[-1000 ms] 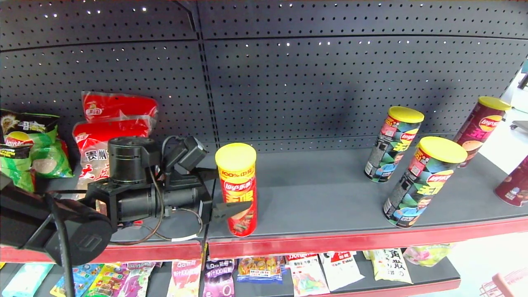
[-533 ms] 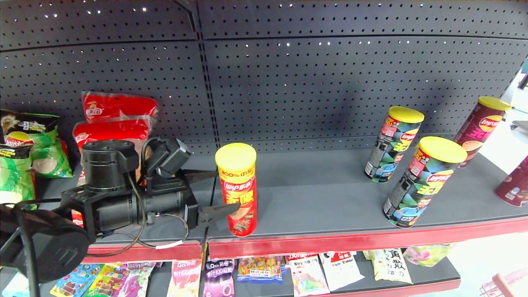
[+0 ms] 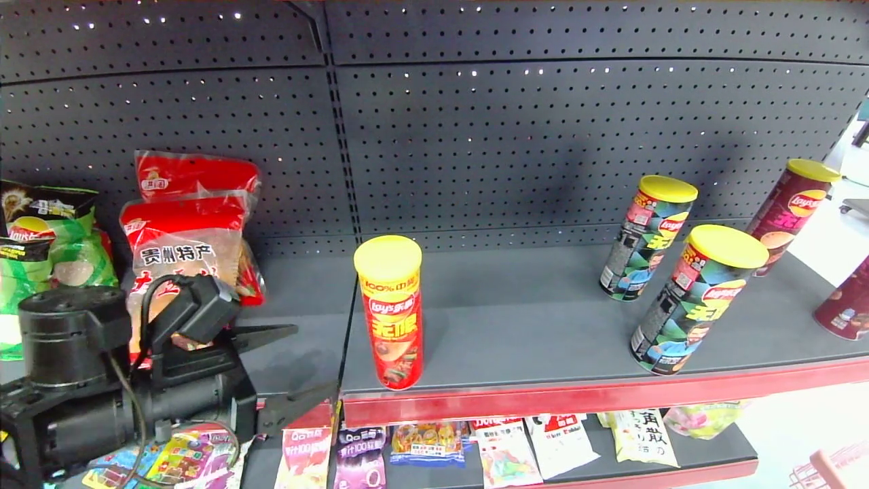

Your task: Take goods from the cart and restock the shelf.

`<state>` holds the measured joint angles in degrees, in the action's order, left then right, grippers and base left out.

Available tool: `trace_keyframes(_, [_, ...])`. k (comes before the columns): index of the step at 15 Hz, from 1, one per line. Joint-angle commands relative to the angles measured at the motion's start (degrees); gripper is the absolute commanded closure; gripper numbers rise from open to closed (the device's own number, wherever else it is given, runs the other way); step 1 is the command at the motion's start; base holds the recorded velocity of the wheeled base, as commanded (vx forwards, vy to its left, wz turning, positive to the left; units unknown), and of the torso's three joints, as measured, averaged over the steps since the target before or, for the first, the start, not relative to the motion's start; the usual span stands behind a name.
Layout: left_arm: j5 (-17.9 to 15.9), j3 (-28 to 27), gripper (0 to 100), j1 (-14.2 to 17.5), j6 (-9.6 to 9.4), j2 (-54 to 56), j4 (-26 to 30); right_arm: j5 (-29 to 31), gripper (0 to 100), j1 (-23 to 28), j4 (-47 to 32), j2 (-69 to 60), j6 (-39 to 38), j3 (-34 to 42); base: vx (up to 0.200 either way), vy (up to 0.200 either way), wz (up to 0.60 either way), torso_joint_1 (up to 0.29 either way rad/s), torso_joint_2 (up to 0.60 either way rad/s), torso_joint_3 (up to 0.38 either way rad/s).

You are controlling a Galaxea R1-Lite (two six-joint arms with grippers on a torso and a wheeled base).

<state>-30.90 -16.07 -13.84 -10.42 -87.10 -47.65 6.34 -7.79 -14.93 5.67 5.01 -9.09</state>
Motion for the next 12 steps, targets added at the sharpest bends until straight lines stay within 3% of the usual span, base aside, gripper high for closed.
trace_keyframes(1, [8.05, 4.29, 0, 5.75, -0.83, 10.11, 4.67, -0.01, 100, 0.06, -0.10, 0.57, 0.00, -0.66, 0.000, 0.000, 0.00, 0.000, 0.00, 0.000])
trace_keyframes(2, [14.03, 3.94, 0, 8.30, -3.02, 15.65, 11.97, 0.43, 100, 0.14, -0.36, 2.33, 0.00, -1.80, 0.000, 0.000, 0.00, 0.000, 0.00, 0.000])
trace_keyframes(3, [15.70, 2.71, 0, 9.62, -3.64, 19.95, 19.26, 0.08, 100, 0.14, -0.54, 4.88, 0.00, -3.30, 0.000, 0.000, 0.00, 0.000, 0.00, 0.000])
trace_keyframes(4, [15.70, 0.95, 0, 9.79, -3.38, 24.00, 26.21, 0.08, 100, -0.03, -0.54, 7.25, 0.09, -4.27, 0.000, 0.000, 0.00, 0.000, 0.00, 0.000])
trace_keyframes(7, [17.10, -9.07, 0, 9.88, -3.29, 39.20, 58.90, -2.38, 100, -1.35, -0.01, 10.50, 0.09, -3.91, 0.000, 0.000, 0.00, 0.000, 0.00, 0.000])
trace_keyframes(8, [19.04, -11.27, 0, 10.06, -2.76, 41.22, 64.26, -2.82, 100, -1.88, -0.27, 10.24, 0.26, -4.44, 0.000, 0.000, 0.00, 0.000, 0.00, 0.000])
trace_keyframes(9, [19.92, -11.35, 0, 10.32, -1.09, 42.19, 64.35, -2.82, 100, -1.79, -0.71, 10.50, 0.79, -5.06, 0.000, 0.000, 0.00, 0.000, 0.00, 0.000])
trace_keyframes(12, [19.92, -9.95, 0, 10.32, -0.56, 45.88, 64.26, -2.82, 100, -2.14, -0.10, 11.56, 3.69, -4.88, 0.000, 0.000, 0.00, 0.000, 0.00, 0.000])
